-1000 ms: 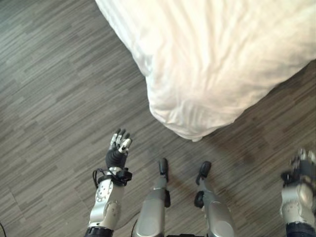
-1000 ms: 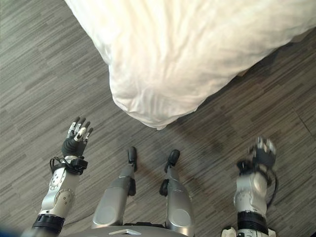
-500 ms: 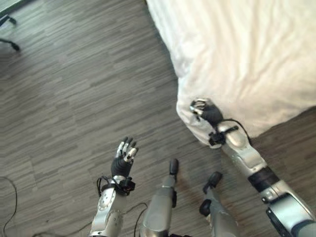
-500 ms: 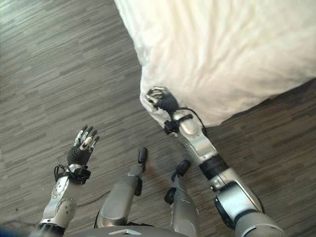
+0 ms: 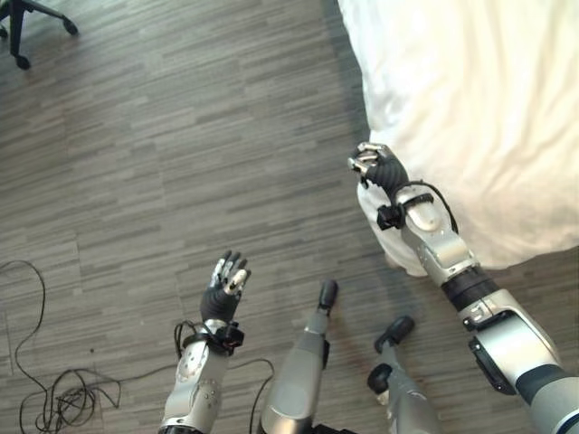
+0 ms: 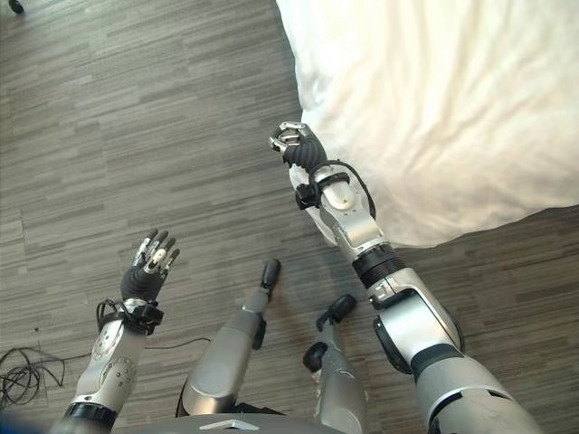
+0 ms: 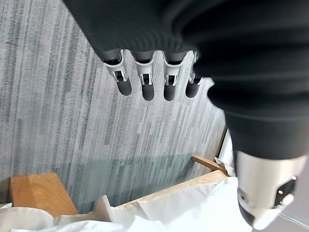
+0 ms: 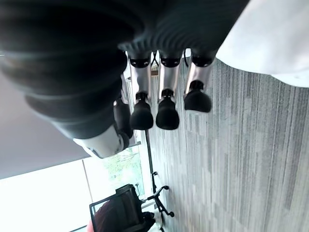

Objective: Making the bed.

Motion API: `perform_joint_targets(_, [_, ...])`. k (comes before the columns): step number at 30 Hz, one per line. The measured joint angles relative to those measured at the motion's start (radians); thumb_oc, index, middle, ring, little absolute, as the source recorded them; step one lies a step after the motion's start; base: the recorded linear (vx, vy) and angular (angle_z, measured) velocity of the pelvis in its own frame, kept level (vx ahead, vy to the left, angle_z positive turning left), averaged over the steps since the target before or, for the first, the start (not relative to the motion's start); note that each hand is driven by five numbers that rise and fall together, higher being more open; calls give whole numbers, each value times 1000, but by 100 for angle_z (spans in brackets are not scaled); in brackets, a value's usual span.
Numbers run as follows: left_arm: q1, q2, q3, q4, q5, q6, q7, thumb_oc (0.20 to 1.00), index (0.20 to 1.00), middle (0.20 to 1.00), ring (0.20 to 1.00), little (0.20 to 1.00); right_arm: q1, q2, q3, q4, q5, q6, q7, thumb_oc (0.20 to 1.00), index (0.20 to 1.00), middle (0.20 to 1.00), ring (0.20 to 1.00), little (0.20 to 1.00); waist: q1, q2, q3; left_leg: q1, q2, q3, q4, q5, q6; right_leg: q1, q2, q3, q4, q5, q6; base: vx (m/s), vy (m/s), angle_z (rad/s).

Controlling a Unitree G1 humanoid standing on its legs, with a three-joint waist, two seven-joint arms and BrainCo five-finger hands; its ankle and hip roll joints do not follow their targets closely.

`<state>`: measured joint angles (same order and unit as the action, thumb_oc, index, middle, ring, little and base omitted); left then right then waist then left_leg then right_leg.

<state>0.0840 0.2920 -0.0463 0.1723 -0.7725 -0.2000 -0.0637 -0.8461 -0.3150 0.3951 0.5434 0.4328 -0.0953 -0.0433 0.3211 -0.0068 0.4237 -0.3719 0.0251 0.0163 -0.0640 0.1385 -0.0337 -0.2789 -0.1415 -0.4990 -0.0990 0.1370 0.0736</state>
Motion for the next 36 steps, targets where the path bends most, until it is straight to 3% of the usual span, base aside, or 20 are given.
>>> perform_joint_targets(6, [-33,27,-29,1,0,-8,20,1000,1000,1000,1000,1000,-151,-10,-97,421,7,0,-46,200,200,200,200,200,25,-8,35,-65,0,-3,23,5,7,-53,1,-2,0,4,-5,-8,-2,1])
perform_joint_targets(9, [-50,32,-30,0,-1,-14,22,1000,1000,1000,1000,1000,-200,-47,-124,515,10,3,-67,200,200,200,200,200,42,-4,59,-86,1,-5,26,5,7,-72,2,-5,0,4,-6,-24,-5,0])
perform_joint_targets(14, [-67,44,-60,-2,0,-31,29,1000,1000,1000,1000,1000,-277,-62,-152,533,54,-7,-80,200,200,200,200,200,45,4,80,-164,3,-11,43,8,6,-139,5,-10,0,12,-15,-6,-2,2])
perform_joint_targets(22, [-110,18,-119,-1,7,-33,51,1000,1000,1000,1000,1000,-256,-77,-171,519,57,-93,-80,200,200,200,200,200,40,3,104,-203,2,-19,51,9,6,-172,5,-13,1,13,-14,9,12,2])
perform_joint_targets(23, [-116,10,-126,-2,7,-34,58,1000,1000,1000,1000,1000,-199,-43,-255,469,58,-131,-77,200,200,200,200,200,36,-5,106,-199,1,-15,50,9,6,-170,4,-10,1,12,-14,28,31,-3])
perform_joint_targets(26, [-132,7,-142,-8,9,-32,61,1000,1000,1000,1000,1000,-23,70,-276,460,79,-142,-60,200,200,200,200,200,12,-30,103,-174,-3,-9,48,7,5,-146,-3,-3,1,11,-11,22,12,2])
perform_joint_targets(28, [-135,9,-139,-12,10,-31,60,1000,1000,1000,1000,1000,221,143,-282,552,78,-81,-63,200,200,200,200,200,-23,-54,105,-168,-6,2,49,2,-1,-146,-6,9,6,8,-4,-31,24,-7])
perform_joint_targets(30, [-107,9,-95,-11,10,-33,62,1000,1000,1000,1000,1000,517,133,-347,653,78,-20,-83,200,200,200,200,200,-78,-74,112,-164,-12,26,51,1,5,-153,-16,35,10,21,-2,-35,14,-27])
perform_joint_targets(33, [-104,10,-27,3,10,-31,65,1000,1000,1000,1000,1000,734,53,-345,650,79,0,-85,200,200,200,200,200,-161,-102,116,-129,0,54,49,-7,2,-135,-7,76,0,24,10,23,-16,-36])
perform_joint_targets(36, [-98,-2,-27,1,10,-30,66,1000,1000,1000,1000,1000,733,51,-348,599,79,-6,-80,200,200,200,200,200,-166,-104,115,-96,20,64,47,-5,-6,-111,12,90,0,21,9,-48,-9,-20])
